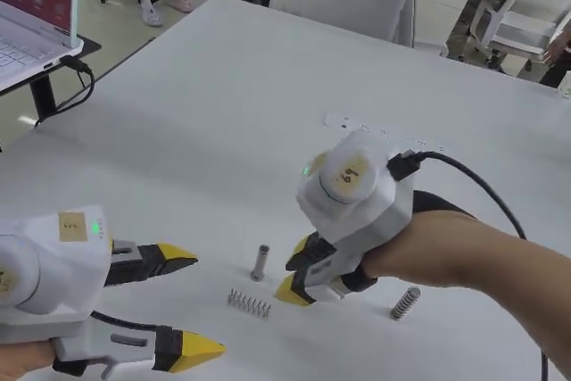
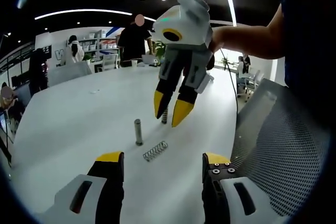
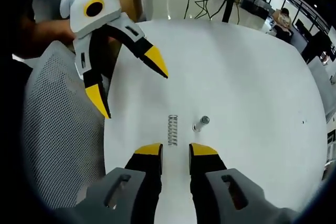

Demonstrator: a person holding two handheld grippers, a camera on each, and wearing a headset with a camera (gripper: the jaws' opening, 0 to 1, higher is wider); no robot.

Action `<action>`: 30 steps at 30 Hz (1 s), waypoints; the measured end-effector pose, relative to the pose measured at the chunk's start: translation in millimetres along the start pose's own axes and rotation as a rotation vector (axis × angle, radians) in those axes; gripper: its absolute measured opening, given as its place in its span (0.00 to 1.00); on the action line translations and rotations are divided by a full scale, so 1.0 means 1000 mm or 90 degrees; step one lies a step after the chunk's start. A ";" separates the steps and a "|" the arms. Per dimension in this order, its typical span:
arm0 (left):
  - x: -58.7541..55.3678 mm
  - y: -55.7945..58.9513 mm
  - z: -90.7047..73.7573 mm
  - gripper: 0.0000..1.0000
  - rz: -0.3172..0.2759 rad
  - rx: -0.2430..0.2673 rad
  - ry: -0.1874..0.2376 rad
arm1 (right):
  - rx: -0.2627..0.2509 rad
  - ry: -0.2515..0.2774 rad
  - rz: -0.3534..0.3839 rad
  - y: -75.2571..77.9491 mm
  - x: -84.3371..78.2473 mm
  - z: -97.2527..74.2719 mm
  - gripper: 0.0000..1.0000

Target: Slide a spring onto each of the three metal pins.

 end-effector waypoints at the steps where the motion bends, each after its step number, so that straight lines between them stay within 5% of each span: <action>1: -0.001 0.000 -0.001 0.56 -0.001 0.001 0.000 | 0.007 -0.003 0.002 -0.001 0.000 0.005 0.17; 15: -0.003 -0.002 -0.001 0.54 -0.004 0.002 0.001 | 0.013 -0.028 0.013 -0.001 -0.006 0.039 0.15; 30: -0.004 -0.005 -0.004 0.53 -0.007 0.006 0.000 | 0.020 -0.037 0.021 -0.001 -0.008 0.053 0.14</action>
Point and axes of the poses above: the centre of the closed fingertips' face, and the gripper's own axes: z roughly forward along the fingers, y roughly to its right, x roughly out of its top, the point moved 7 cm from there along -z, roughly backward along the fingers, and after that the axes turned 5 degrees about -z, right-handed, at the moved point
